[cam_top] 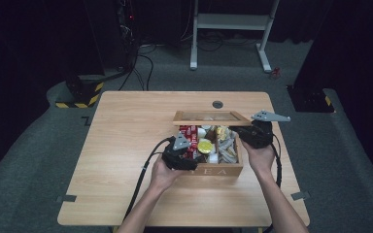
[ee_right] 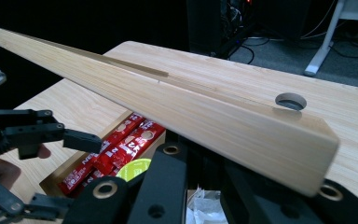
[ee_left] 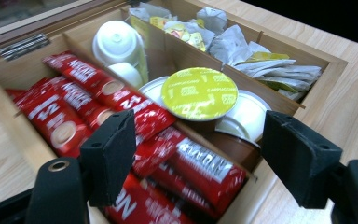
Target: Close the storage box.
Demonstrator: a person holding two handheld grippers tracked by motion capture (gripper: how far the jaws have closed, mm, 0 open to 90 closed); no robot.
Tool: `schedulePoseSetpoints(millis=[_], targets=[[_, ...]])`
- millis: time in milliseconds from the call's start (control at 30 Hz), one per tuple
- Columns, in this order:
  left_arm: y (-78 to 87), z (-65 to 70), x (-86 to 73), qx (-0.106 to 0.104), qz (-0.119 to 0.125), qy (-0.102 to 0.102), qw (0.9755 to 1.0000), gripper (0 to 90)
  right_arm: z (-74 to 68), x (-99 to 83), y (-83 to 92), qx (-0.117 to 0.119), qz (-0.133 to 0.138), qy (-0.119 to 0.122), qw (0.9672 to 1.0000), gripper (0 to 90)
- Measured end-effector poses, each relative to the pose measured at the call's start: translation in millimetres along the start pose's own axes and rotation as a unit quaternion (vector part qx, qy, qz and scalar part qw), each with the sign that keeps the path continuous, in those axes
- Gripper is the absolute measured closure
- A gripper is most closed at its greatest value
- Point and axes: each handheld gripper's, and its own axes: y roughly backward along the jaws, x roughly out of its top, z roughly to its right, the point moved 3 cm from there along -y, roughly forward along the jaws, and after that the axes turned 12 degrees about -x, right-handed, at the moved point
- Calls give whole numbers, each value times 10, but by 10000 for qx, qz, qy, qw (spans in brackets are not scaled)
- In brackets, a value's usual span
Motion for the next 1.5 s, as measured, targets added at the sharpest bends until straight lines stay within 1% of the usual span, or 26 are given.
schedulePoseSetpoints(millis=[200, 233, 267, 400, 467, 500, 533, 633, 733, 833, 867, 1033, 1100, 1133, 1167, 1267, 1367, 1500], targets=[[-103, -1, 66, -40, -12, -10, 10000, 267, 3, 27, -7, -10, -4, -5, 10000, 895], [-121, -4, 81, -27, -10, -21, 10000, 268, 4, 43, -10, -17, -2, -20, 10000, 895], [-135, -2, 85, -56, -31, -14, 10000, 268, 1, 46, -10, -19, -9, -51, 10000, 895], [-190, -19, 95, 7, -131, -49, 9999, 268, 9, 69, -20, -15, -7, -23, 10000, 895], [-216, -26, 107, 32, -138, -44, 9999, 268, 9, 78, -21, -21, -19, -29, 10000, 895], [-241, -30, 129, 41, -158, -111, 9998, 268, 10, 86, -25, -32, -26, -24, 10000, 895], [-252, -27, 140, 59, -182, -98, 9998, 268, 9, 89, -26, -32, -31, -31, 10000, 895], [-278, -26, 165, 51, -196, -107, 9997, 268, 9, 96, -31, -30, -19, -25, 10000, 894], [-340, -31, 219, 55, -238, -136, 9996, 268, 5, 95, -39, -27, -21, -48, 10000, 895], [-370, -45, 230, 44, -279, -112, 9995, 268, 4, 94, -41, -31, -27, -54, 10000, 895], [-399, -55, 236, 61, -335, -98, 9994, 268, 4, 96, -43, -29, -26, -56, 10000, 894], [-439, -65, 262, 83, -404, -119, 9991, 268, 4, 94, -43, -23, -24, -58, 10000, 895], [-471, -71, 268, 108, -543, -109, 9984, 268, 4, 97, -43, -23, -28, -63, 10000, 894], [-471, -71, 268, 108, -543, -109, 9984, 268, 4, 97, -43, -24, -28, -64, 10000, 894], [-488, -73, 270, 76, -601, -68, 9981, 268, 4, 96, -43, -25, -29, -65, 10000, 894], [-495, -78, 268, 80, -640, -49, 9979, 283, 4, 99, -44, -25, -30, -63, 10000, 893], [-501, -79, 271, 72, -670, -64, 9977, 296, 3, 98, -45, -27, -26, -58, 10000, 892], [-534, -61, 275, 56, -777, -110, 9969, 313, 3, 96, -46, -27, -20, -50, 10000, 892]])
